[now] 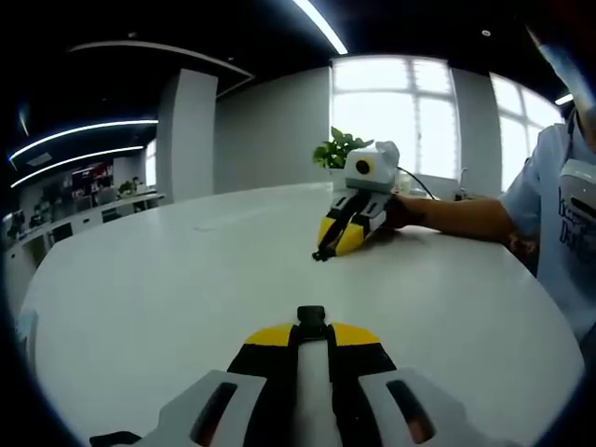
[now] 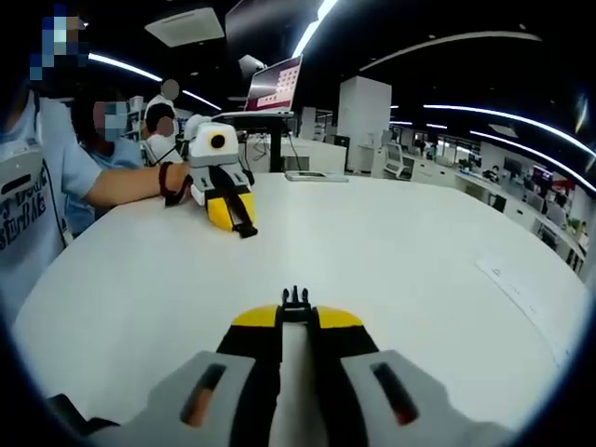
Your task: Snap the two parts of the plastic buckle together until the buckle closes and remains connected.
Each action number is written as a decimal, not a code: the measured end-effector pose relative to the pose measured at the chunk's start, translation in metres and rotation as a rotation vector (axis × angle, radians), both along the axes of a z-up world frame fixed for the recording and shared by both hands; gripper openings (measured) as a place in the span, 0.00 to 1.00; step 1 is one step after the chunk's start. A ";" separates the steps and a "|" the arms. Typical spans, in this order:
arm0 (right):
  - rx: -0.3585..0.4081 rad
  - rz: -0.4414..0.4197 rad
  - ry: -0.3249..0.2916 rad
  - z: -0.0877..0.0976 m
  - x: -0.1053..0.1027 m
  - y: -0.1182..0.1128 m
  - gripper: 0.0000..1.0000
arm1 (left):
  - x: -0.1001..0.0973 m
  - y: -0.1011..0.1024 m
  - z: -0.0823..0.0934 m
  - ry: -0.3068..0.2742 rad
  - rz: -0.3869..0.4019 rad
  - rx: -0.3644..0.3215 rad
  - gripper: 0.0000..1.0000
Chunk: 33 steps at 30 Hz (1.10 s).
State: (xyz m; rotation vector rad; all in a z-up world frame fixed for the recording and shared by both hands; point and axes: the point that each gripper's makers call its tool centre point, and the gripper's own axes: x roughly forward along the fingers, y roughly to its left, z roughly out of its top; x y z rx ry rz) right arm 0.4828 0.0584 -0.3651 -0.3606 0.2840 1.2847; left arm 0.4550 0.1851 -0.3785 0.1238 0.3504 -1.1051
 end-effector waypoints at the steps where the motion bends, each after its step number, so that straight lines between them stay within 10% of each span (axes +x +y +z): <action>1: 0.010 0.003 0.000 0.003 -0.004 0.003 0.11 | 0.000 0.000 0.000 -0.001 -0.001 0.000 0.12; 33: 0.029 0.112 0.049 -0.002 -0.025 0.050 0.11 | -0.013 -0.007 0.000 0.003 -0.077 0.001 0.12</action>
